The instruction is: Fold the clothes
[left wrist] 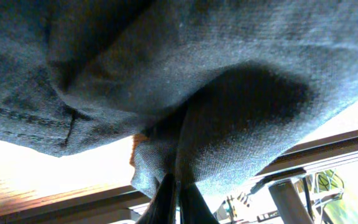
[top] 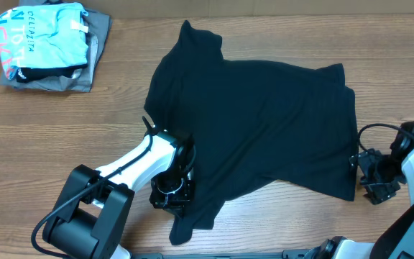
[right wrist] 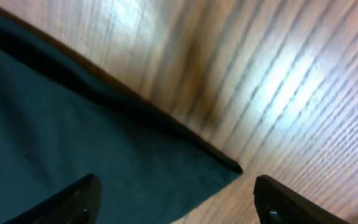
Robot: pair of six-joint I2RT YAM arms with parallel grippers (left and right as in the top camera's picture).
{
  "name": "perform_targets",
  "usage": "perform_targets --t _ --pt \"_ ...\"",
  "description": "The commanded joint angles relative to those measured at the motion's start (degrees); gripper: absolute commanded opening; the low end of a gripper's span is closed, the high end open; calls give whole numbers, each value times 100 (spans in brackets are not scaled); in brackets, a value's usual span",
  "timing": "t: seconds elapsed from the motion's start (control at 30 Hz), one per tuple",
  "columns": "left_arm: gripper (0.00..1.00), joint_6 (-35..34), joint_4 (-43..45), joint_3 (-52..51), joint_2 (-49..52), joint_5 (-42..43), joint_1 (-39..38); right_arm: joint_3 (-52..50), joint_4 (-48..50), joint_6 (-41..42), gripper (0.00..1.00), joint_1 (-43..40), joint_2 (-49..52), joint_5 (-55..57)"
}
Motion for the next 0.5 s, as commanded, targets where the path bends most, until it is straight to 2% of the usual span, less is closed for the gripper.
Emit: perform_targets --t 0.0,0.37,0.47 --pt "4 -103 -24 -50 -28 0 4 -321 24 98 82 -11 -4 -111" --pt "4 -103 33 -50 -28 -22 2 -992 748 98 82 -11 -4 -474" --pt "4 -105 44 -50 -28 -22 2 -1104 885 98 78 -11 -4 -472"
